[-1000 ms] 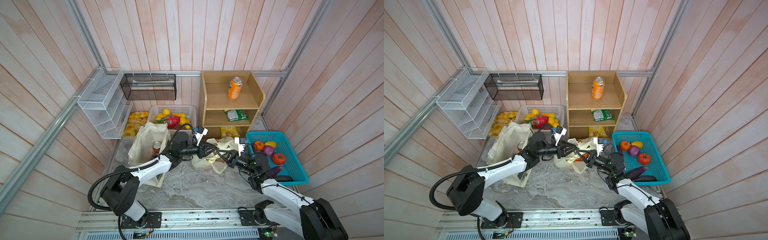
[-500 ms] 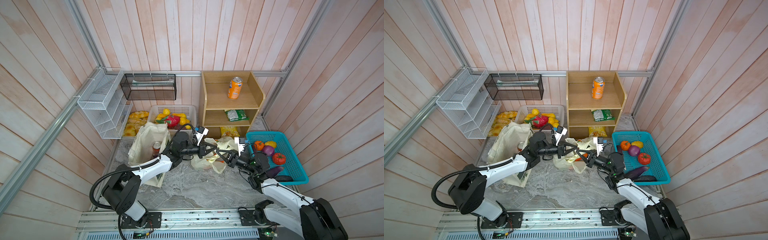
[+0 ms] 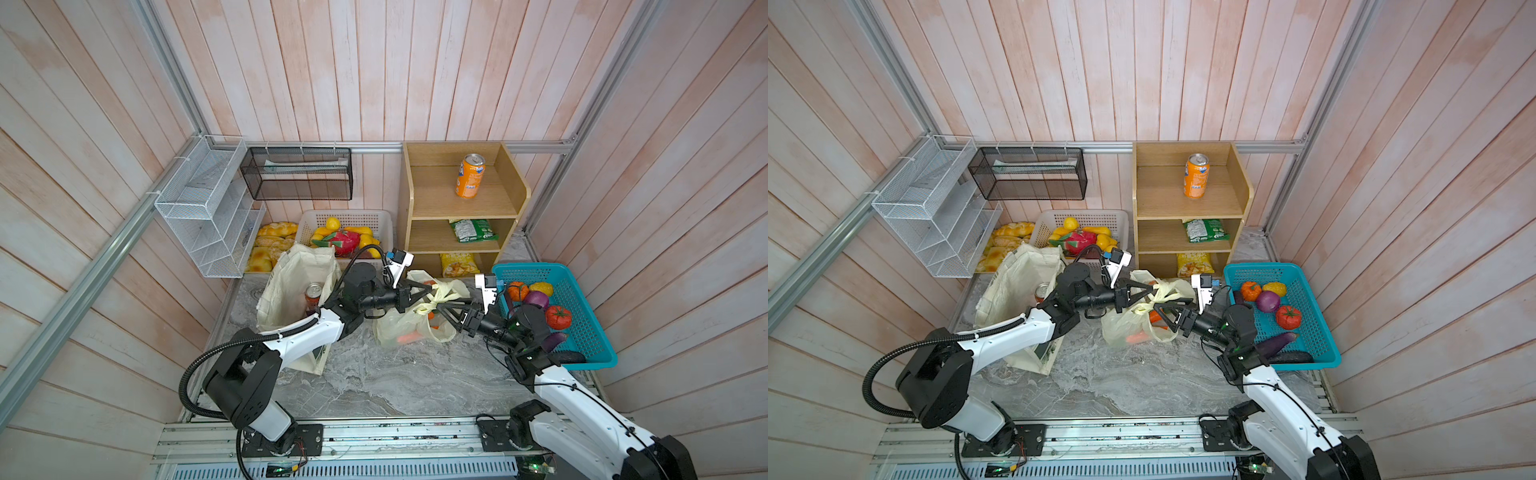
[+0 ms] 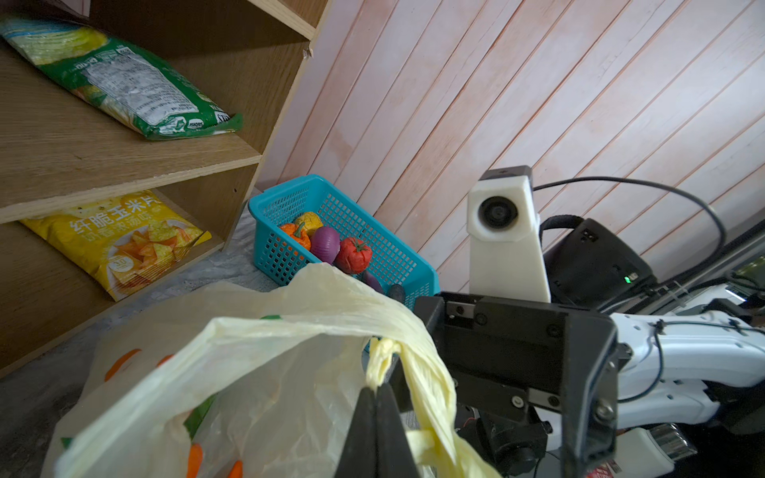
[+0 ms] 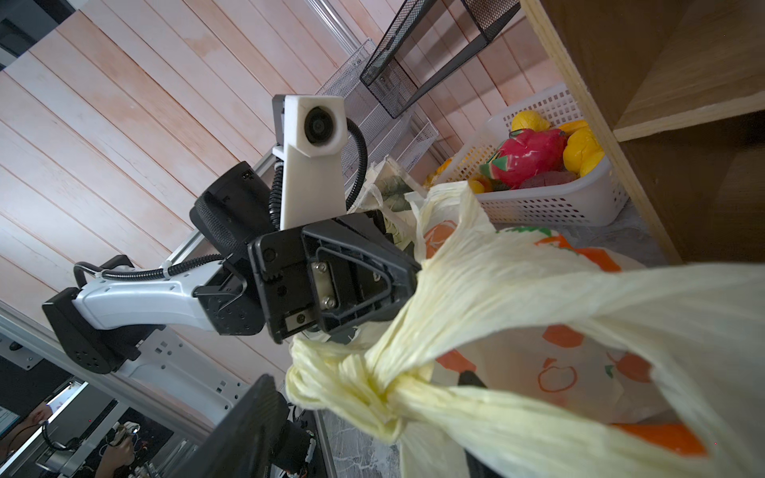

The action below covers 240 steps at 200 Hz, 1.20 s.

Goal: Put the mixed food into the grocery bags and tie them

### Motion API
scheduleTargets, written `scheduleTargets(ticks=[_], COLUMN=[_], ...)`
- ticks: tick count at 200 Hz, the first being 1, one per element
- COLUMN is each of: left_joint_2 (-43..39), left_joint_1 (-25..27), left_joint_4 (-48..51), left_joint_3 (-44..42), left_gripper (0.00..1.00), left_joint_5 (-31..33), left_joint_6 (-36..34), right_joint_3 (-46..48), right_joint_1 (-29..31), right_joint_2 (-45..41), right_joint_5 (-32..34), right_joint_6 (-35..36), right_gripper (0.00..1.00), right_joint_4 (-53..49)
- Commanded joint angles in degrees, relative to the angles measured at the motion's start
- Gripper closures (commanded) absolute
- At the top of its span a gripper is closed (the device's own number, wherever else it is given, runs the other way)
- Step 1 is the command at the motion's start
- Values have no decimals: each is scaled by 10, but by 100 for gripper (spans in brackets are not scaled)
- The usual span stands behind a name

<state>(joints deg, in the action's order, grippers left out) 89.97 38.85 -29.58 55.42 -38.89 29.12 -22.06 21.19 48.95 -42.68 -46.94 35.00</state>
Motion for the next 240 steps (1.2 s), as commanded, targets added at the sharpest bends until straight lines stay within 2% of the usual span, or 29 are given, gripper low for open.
scheduleTargets(ticks=[1, 47, 76, 116, 184, 240], left_joint_2=[-2, -2, -2, -2, -13, -21], left_joint_1=[-4, -4, -4, -4, -2, -1], left_joint_4=[-18, -24, -30, -32, -31, -36], left_joint_3=[1, 0, -3, -3, -8, -19], left_gripper=[100, 100, 100, 100, 100, 100], left_joint_5=[17, 30, 33, 33, 29, 30], left_joint_6=[0, 0, 1, 1, -1, -1], right_joint_3=[-23, -21, -28, -48, -59, -74], right_joint_1=[-2, 22, 74, 125, 127, 126], right_joint_2=[-34, -80, -70, -7, 72, 104], right_joint_5=[9, 4, 38, 75, 101, 105], right_joint_6=[2, -37, -71, -95, -125, -135], right_gripper=[29, 36, 43, 47, 59, 59], right_joint_4=[-95, -151, -120, -47, 39, 64])
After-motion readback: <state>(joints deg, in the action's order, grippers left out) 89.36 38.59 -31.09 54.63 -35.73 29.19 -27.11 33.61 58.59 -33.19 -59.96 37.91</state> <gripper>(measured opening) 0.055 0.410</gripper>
